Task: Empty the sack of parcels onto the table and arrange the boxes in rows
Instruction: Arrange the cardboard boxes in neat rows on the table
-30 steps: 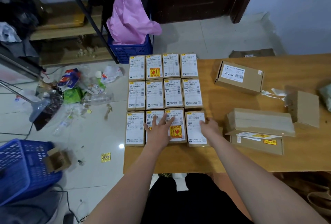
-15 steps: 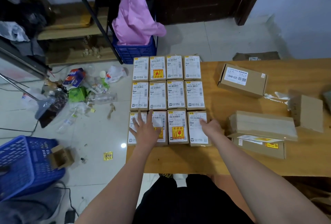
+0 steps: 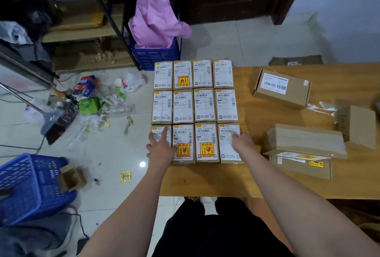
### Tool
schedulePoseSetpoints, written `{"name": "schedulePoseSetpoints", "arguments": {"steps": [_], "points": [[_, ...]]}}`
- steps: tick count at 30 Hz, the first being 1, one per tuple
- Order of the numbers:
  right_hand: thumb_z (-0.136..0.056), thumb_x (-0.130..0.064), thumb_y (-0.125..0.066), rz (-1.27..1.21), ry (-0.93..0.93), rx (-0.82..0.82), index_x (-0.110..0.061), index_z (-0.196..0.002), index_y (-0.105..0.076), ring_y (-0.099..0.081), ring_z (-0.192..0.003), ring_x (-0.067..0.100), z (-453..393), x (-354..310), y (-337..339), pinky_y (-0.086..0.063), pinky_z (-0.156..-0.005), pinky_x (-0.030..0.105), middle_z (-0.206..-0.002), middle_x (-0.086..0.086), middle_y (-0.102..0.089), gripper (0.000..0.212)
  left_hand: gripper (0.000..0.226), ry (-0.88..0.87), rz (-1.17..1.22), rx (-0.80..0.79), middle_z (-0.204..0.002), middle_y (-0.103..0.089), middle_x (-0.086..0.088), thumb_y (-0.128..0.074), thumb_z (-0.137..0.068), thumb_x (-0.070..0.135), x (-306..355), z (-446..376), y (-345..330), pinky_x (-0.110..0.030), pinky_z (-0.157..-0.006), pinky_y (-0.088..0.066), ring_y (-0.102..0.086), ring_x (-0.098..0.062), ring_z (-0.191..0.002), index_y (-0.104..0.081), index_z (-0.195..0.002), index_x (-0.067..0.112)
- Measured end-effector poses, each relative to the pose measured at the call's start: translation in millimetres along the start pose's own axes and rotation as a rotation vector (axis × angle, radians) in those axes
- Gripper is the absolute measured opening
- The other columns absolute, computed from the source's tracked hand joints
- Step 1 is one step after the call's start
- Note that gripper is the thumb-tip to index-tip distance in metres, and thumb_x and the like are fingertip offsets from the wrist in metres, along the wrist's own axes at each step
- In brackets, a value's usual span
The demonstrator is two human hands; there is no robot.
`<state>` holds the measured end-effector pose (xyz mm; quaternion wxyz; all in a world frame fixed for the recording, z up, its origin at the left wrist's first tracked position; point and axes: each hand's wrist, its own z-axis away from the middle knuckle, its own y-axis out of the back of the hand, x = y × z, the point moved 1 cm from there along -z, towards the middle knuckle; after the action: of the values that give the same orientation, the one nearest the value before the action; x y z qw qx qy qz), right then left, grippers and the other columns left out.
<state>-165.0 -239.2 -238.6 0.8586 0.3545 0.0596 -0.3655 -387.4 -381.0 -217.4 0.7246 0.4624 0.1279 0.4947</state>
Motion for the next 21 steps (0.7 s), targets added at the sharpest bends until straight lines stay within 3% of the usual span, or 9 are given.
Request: {"name": "schedulePoseSetpoints", "arguments": {"steps": [6,9,13,15,17,21], "points": [[-0.103,-0.042,-0.038,0.094,0.019,0.006,-0.006,-0.140,-0.041,-0.057,-0.099,0.029,4,-6,2,-0.046,-0.072,0.036,-0.132,0.013,-0.054,0.051,0.075,-0.022,0.023,-0.016,-0.161,-0.002,-0.012,-0.062,-0.090,0.041,-2,-2,2,-0.061,-0.107,-0.034,-0.024,-0.046,-0.139,-0.019,-0.152,0.042],[-0.104,-0.042,-0.037,0.113,0.009,0.000,-0.005,-0.143,-0.038,-0.058,-0.107,0.030,8,-13,9,-0.045,-0.071,0.035,-0.130,0.014,-0.055,0.054,0.066,-0.002,-0.029,0.064,-0.160,-0.011,-0.014,-0.055,-0.093,0.038,3,0,8,-0.061,-0.111,-0.027,-0.019,-0.045,-0.141,-0.025,-0.152,0.035],[-0.103,-0.039,-0.034,0.139,0.110,0.061,-0.003,-0.143,-0.039,-0.065,-0.089,0.025,14,-25,17,-0.051,-0.066,0.032,-0.122,0.016,-0.062,0.054,0.057,-0.082,-0.035,0.094,-0.161,-0.016,-0.013,-0.048,-0.098,0.035,38,4,14,-0.062,-0.115,-0.018,-0.012,-0.040,-0.147,-0.030,-0.151,0.027],[-0.102,-0.039,-0.034,0.146,0.175,0.094,-0.004,-0.146,-0.033,-0.062,-0.109,0.031,20,-35,27,-0.054,-0.082,0.038,-0.136,0.016,-0.055,0.057,0.054,-0.169,-0.011,0.097,-0.160,-0.020,-0.012,-0.047,-0.099,0.033,65,7,16,-0.062,-0.115,-0.020,-0.015,-0.039,-0.147,-0.032,-0.151,0.026],[-0.102,-0.039,-0.035,0.112,0.211,0.092,-0.004,-0.152,-0.023,-0.050,-0.127,0.034,28,-49,41,-0.046,-0.101,0.043,-0.147,0.016,-0.044,0.062,0.053,-0.239,0.025,0.084,-0.159,-0.024,-0.012,-0.046,-0.099,0.032,95,10,19,-0.061,-0.114,-0.023,-0.017,-0.038,-0.146,-0.033,-0.151,0.026],[-0.102,-0.034,-0.040,-0.056,0.303,0.076,-0.004,-0.153,-0.018,-0.041,-0.135,0.034,32,-74,77,-0.042,-0.106,0.042,-0.151,0.017,-0.038,0.064,0.051,-0.367,0.049,0.034,-0.156,-0.032,-0.010,-0.043,-0.101,0.034,161,15,19,-0.059,-0.111,-0.030,-0.027,-0.036,-0.142,-0.035,-0.150,0.025]]}}
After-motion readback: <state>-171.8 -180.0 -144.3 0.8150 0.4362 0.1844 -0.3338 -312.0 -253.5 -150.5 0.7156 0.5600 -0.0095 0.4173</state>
